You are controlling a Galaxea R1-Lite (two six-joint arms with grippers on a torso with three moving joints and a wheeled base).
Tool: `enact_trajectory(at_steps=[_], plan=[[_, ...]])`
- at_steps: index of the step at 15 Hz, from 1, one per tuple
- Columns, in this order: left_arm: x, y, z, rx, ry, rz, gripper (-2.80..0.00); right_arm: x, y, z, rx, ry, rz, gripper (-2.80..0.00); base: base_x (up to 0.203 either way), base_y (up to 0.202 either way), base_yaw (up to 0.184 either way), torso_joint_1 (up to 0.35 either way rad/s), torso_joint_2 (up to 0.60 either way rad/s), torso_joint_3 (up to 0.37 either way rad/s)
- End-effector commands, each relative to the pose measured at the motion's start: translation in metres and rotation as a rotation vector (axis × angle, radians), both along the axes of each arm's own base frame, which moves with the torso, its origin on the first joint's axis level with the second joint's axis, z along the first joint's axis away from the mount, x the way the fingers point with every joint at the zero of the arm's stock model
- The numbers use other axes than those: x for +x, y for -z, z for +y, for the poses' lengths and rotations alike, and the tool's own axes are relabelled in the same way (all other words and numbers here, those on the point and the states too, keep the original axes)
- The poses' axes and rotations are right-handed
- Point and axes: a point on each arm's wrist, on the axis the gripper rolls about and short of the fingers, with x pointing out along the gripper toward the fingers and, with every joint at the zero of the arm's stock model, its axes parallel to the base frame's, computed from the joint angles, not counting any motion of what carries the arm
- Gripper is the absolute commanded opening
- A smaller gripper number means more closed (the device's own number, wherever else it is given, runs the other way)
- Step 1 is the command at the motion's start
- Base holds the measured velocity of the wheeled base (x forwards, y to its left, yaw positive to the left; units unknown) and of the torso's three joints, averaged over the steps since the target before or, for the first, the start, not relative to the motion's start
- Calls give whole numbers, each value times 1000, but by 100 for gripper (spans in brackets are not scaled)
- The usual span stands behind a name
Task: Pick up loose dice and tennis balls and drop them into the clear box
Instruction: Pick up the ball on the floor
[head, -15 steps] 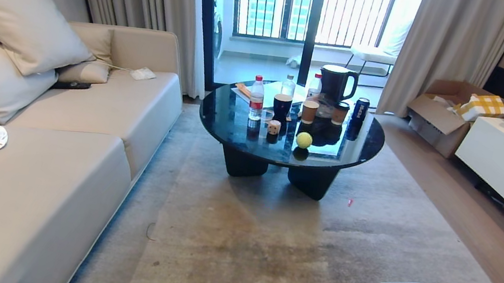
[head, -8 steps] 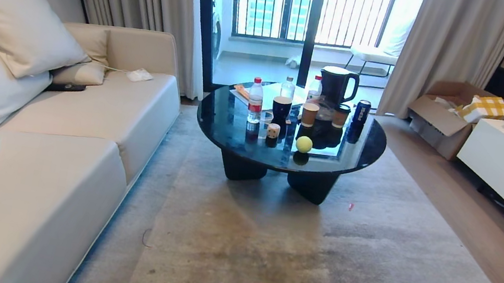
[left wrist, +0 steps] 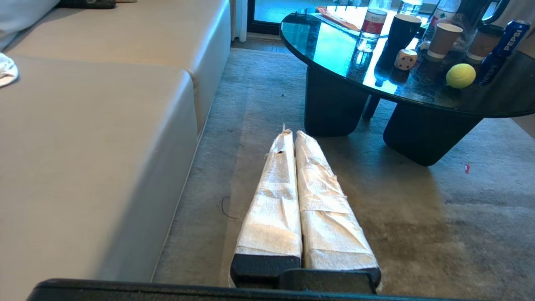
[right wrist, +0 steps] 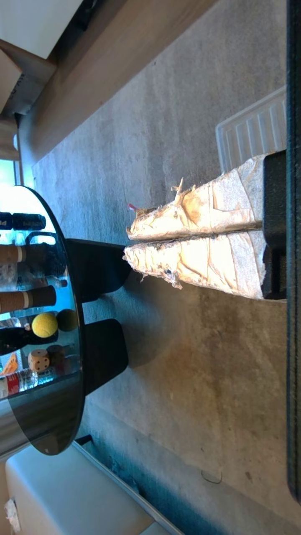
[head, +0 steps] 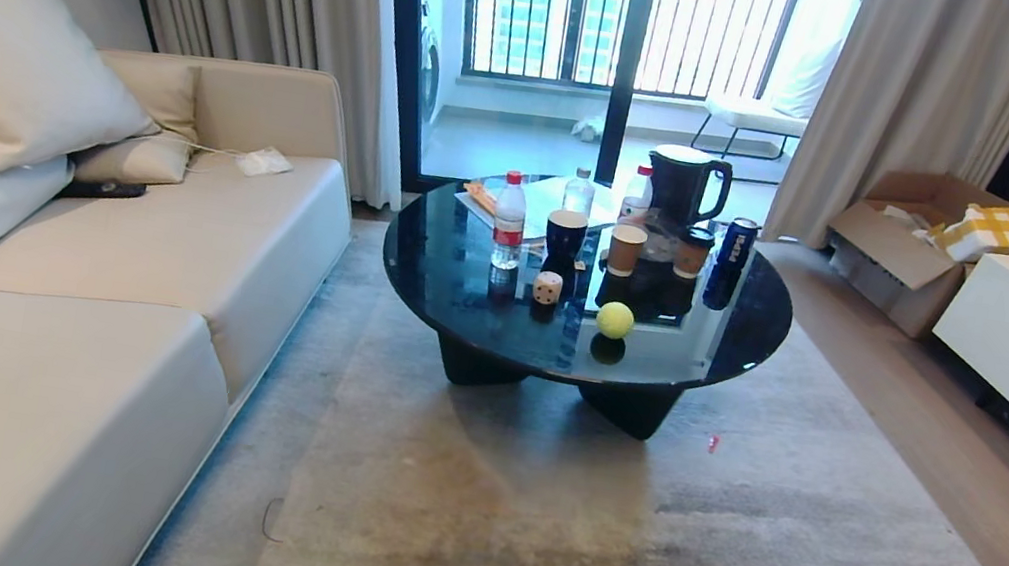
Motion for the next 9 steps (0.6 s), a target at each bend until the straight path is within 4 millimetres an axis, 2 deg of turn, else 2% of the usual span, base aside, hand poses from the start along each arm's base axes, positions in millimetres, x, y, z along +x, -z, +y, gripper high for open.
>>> enact_trajectory(at_steps=[1, 9], plan=[[0, 0, 0, -1, 0, 0, -280, 1, 2, 0, 0, -1, 8, -280, 183, 0, 1, 2, -4, 1], [0, 0, 0, -1, 0, 0, -280, 1, 2, 0, 0, 1, 8, -280, 182, 0, -1, 3, 5, 2]])
